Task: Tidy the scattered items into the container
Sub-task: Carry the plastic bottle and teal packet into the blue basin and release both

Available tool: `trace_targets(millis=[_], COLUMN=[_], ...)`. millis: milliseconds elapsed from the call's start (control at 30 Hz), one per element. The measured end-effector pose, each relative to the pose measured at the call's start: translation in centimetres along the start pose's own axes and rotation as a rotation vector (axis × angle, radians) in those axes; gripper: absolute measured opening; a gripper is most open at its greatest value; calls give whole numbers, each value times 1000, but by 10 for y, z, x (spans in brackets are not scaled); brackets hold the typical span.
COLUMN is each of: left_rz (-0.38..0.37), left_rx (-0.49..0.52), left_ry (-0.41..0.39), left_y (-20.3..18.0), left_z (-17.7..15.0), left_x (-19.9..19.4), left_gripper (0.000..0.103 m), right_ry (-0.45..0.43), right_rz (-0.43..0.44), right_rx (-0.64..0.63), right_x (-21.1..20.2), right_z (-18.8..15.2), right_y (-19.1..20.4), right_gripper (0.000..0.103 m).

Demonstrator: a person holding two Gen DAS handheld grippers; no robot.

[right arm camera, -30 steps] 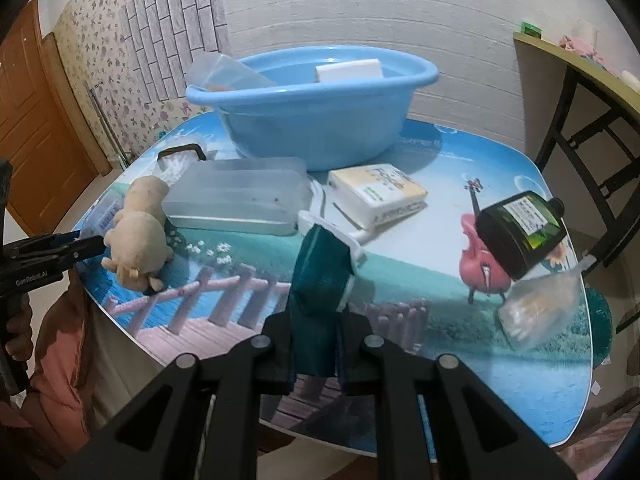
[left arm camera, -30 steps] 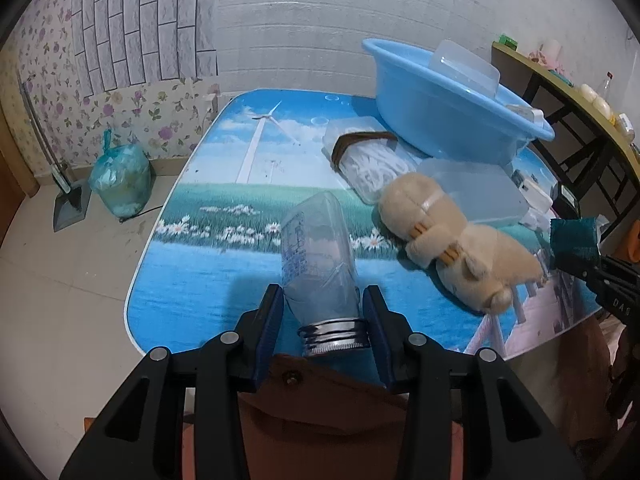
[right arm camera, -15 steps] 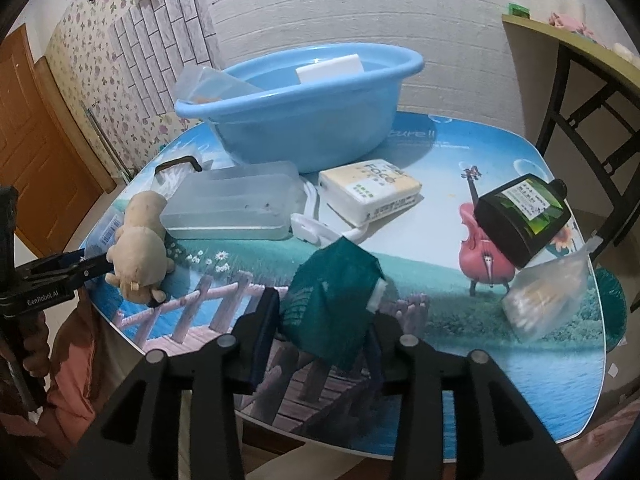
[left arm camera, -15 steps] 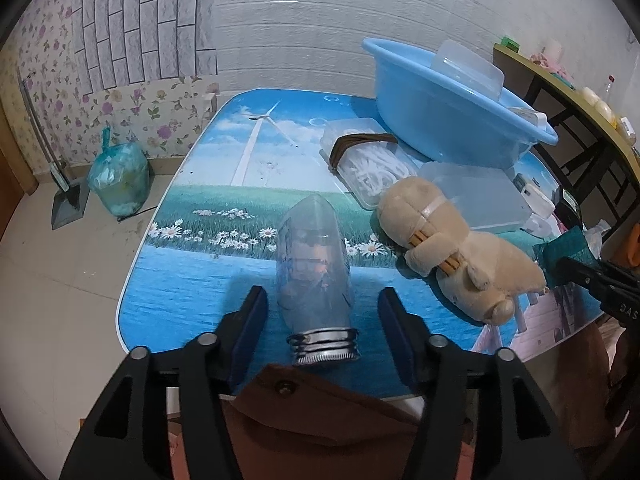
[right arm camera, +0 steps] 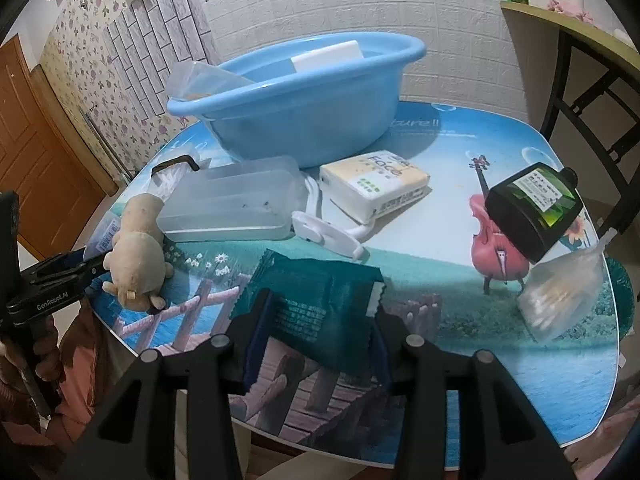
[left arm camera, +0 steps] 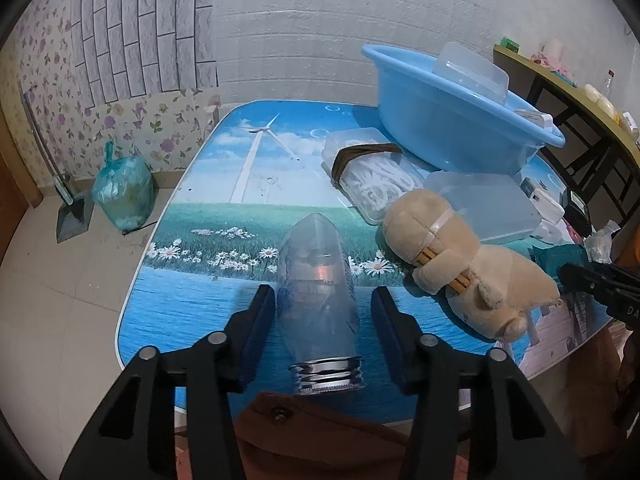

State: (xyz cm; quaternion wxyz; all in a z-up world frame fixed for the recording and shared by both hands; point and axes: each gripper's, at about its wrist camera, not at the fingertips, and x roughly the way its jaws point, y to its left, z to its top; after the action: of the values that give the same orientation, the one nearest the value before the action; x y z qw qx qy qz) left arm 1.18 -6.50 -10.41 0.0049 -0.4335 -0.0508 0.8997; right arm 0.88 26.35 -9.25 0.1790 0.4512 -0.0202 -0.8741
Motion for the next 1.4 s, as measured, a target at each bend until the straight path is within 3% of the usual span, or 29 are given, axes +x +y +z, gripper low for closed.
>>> trace_targets(millis=[67, 100, 300, 867, 1400], left_rz=[-13, -19, -42, -40, -83], left_rx=[-13, -19, -15, -14, 35], left_ry=[0, 0, -8, -108, -183], left_y=[3, 4, 3, -2, -25], left_z=[0, 0, -1, 26, 60], left_x=[-1, -1, -5, -45, -65], left_gripper=[40, 40, 40, 39, 39], right_ry=[-3, -7, -32, -180, -311], right_rz=[7, 14, 50, 114, 145], right_rx=[-1, -4, -18, -22, -35], right_x=[0, -1, -9, -59, -95], right_z=[0, -1, 1, 22, 53], right_y=[0, 0, 3, 8, 6], right_gripper=[40, 27, 11, 2, 2])
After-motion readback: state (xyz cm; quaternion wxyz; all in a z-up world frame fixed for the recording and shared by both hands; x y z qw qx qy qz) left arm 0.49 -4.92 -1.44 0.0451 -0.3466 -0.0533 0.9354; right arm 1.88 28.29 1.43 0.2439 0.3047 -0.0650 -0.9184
